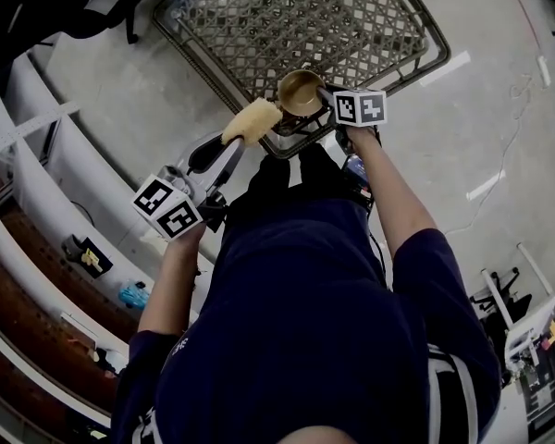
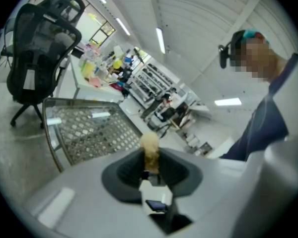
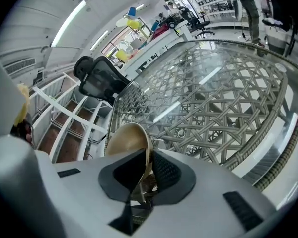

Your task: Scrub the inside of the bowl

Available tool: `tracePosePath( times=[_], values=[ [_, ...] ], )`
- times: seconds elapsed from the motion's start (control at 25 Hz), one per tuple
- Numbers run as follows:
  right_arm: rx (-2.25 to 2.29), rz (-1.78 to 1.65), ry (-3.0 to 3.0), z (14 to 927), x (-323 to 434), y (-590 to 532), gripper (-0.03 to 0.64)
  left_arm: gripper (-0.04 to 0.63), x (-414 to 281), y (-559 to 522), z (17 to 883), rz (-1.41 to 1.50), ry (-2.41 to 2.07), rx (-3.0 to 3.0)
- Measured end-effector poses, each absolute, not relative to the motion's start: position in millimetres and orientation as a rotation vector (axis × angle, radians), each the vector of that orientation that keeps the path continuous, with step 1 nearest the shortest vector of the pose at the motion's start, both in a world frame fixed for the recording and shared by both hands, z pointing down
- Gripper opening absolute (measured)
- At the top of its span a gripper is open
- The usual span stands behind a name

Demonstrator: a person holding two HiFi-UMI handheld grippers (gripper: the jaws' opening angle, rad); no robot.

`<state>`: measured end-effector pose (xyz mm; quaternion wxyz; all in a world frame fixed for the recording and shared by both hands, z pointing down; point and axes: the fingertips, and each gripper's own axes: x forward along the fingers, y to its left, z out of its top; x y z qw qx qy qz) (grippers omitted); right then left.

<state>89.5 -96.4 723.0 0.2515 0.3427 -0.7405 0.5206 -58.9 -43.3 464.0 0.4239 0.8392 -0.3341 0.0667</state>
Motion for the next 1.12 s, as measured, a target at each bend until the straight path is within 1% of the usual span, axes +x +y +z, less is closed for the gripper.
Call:
tracePosePath(
  times=[0.08, 0.32, 0.52, 0.64, 0.8, 0.96, 1.12],
  values=[
    [0.934, 1.402, -2.004, 724, 89, -97, 0.032, 0.077, -59, -45, 465, 0.172, -0.831, 2.101],
    [0.991, 1.368, -2.021, 707, 94, -105, 0.017, 0.077, -60, -51, 464, 0.193, -0.812, 2.122],
    [1.009, 1.252, -2.093, 659, 90, -115, 0.015, 0.077, -61, -57, 458, 0.239, -0.789, 2.181],
    [1.018, 1.140, -2.144, 619, 87, -122, 0.015, 0.077, -57, -58, 451, 0.322, -0.766, 2.259],
    [1.031, 0.956, -2.213, 556, 78, -131, 0.015, 0.077, -44, -58, 438, 0.550, -0.716, 2.457],
    [1.016, 0.739, -2.261, 499, 62, -133, 0.015, 0.077, -27, -57, 422, 0.921, -0.670, 2.747],
    [0.978, 0.569, -2.251, 468, 45, -121, 0.015, 0.077, -17, -59, 402, 1.273, -0.645, 3.000]
  ],
)
